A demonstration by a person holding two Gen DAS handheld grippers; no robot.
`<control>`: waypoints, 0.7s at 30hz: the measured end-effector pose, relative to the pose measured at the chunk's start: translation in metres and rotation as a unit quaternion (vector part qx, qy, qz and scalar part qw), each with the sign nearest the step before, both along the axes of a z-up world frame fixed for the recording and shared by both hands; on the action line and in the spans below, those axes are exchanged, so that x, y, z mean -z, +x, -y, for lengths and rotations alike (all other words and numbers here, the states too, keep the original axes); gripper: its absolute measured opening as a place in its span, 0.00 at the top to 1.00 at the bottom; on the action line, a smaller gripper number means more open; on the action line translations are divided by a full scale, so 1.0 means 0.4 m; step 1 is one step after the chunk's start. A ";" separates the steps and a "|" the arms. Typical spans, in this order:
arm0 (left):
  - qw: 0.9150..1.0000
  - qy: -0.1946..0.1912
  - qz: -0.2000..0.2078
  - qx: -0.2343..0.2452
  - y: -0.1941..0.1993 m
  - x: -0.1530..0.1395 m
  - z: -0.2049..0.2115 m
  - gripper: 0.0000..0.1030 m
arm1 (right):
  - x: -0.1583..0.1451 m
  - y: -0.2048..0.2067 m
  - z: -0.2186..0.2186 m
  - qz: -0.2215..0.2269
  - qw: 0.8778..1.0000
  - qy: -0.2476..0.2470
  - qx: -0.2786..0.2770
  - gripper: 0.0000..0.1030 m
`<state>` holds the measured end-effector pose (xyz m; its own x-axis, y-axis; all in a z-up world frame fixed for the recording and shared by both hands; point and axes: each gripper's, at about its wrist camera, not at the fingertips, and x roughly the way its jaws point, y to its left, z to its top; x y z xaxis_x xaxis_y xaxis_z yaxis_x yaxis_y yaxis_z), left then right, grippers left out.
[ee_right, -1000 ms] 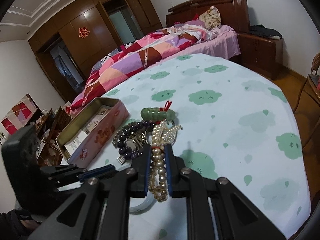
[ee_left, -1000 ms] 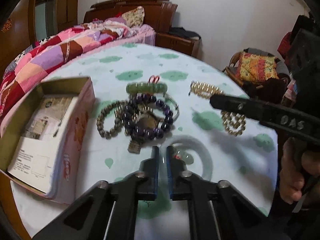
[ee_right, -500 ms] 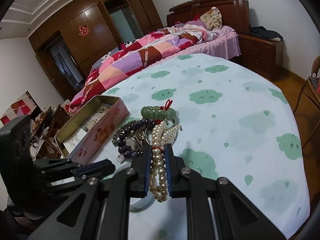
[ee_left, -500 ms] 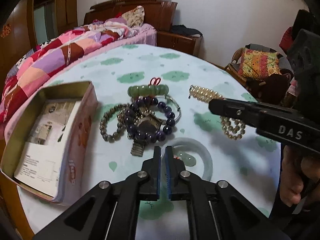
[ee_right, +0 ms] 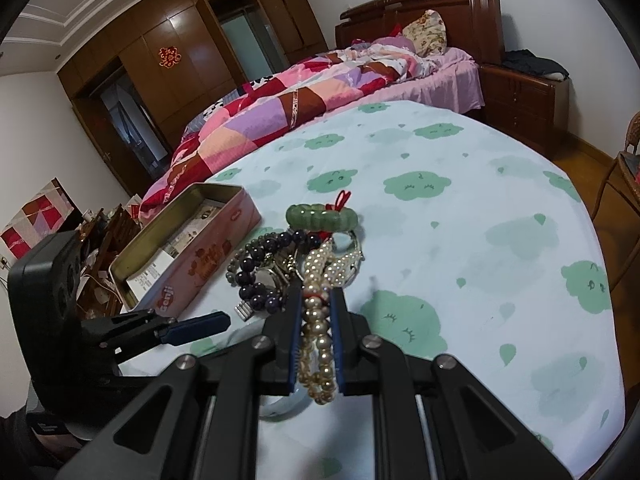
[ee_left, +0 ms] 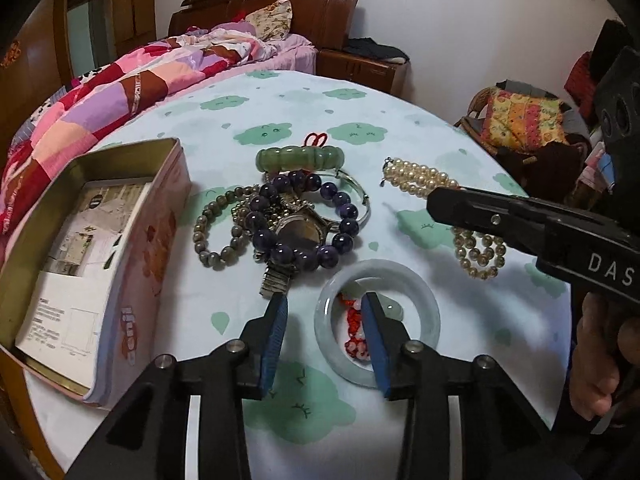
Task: Organize jewelry
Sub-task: 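Grasp the pale jade bangle with the left gripper while the right holds the pearls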
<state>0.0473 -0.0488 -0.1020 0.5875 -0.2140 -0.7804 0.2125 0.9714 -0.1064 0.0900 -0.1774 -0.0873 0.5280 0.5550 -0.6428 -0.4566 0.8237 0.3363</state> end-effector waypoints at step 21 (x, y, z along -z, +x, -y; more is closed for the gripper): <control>0.999 -0.034 0.036 0.011 -0.036 -0.069 -0.018 0.90 | -0.001 -0.010 -0.010 0.004 1.000 -0.003 0.000 0.84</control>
<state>0.0329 -0.0416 -0.0742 0.6360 -0.2785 -0.7197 0.2424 0.9575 -0.1563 0.0861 -0.1733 -0.0870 0.5328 0.5514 -0.6419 -0.4594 0.8255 0.3279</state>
